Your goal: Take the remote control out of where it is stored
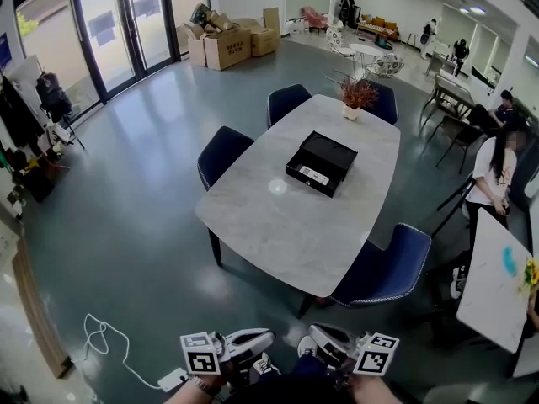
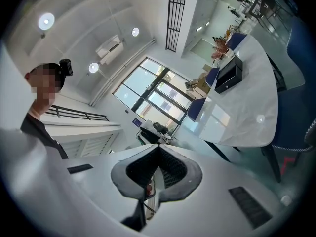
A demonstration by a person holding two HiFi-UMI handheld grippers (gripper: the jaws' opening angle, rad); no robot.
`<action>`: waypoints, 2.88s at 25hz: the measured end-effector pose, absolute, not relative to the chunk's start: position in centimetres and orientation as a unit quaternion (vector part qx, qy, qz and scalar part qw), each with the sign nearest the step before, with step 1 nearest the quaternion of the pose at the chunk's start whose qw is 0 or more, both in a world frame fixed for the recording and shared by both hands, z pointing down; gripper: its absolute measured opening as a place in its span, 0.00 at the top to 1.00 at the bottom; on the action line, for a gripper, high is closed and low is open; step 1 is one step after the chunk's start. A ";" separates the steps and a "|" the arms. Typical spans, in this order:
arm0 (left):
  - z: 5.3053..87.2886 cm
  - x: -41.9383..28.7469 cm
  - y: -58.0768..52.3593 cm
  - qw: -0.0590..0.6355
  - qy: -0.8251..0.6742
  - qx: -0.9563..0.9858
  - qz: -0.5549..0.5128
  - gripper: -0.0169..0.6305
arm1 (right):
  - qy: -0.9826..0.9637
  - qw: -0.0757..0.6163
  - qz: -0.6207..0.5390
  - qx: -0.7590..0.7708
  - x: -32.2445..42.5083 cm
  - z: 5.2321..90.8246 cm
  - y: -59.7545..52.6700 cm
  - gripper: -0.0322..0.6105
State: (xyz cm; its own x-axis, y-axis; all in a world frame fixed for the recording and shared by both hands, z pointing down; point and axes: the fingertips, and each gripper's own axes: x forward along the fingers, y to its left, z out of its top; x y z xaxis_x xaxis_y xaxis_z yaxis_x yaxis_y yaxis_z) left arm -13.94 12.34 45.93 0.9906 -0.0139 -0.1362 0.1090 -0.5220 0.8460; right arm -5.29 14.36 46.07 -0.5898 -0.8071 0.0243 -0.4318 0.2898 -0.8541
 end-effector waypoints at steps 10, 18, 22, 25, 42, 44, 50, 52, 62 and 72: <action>45.4 -16.3 6.7 0.471 -0.061 0.874 -0.102 0.96 | 0.796 0.181 -0.410 -0.408 0.7 45.5 4.3 0.93; 45.3 -16.2 2.0 0.465 -0.144 0.863 -0.134 0.96 | 0.811 0.130 -0.391 -0.415 7.7 46.3 -7.6 0.93; 46.0 -15.3 0.3 0.471 -0.170 0.855 -0.137 0.96 | 0.810 0.100 -0.378 -0.437 12.4 47.9 -13.4 0.93; 47.1 -14.7 -0.5 0.480 -0.191 0.846 -0.134 0.96 | 0.812 0.065 -0.367 -0.450 15.7 49.3 -17.2 0.93; 48.7 -12.5 -2.5 0.503 -0.242 0.819 -0.135 0.96 | 0.775 -0.184 -0.355 -0.489 25.3 58.2 -32.3 0.93; 49.0 -12.3 -2.2 0.507 -0.246 0.815 -0.134 0.96 | 0.769 -0.210 -0.355 -0.488 26.1 59.3 -33.6 0.92; 50.2 -12.6 -1.9 0.517 -0.268 0.803 -0.130 0.96 | 0.758 -0.284 -0.355 -0.468 27.2 61.8 -36.4 0.81; 50.5 -12.5 -1.8 0.520 -0.273 0.799 -0.131 0.96 | 0.752 -0.295 -0.367 -0.462 27.5 62.9 -36.9 0.80; 51.9 -12.4 -1.4 0.534 -0.291 0.783 -0.136 0.96 | 0.727 -0.375 -0.383 -0.428 26.9 66.9 -38.7 0.76; 52.5 -12.1 -1.5 0.540 -0.298 0.775 -0.141 0.96 | 0.719 -0.429 -0.381 -0.393 26.5 68.9 -38.7 0.71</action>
State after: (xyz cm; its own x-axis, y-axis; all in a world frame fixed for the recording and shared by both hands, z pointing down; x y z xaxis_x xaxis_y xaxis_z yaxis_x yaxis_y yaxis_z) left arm -12.10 -1.49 52.50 0.7833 -0.6130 0.1037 -0.3094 -0.2397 0.9202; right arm 26.54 -38.72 68.90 -0.3228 -0.2382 0.9160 -0.8916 0.4013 -0.2098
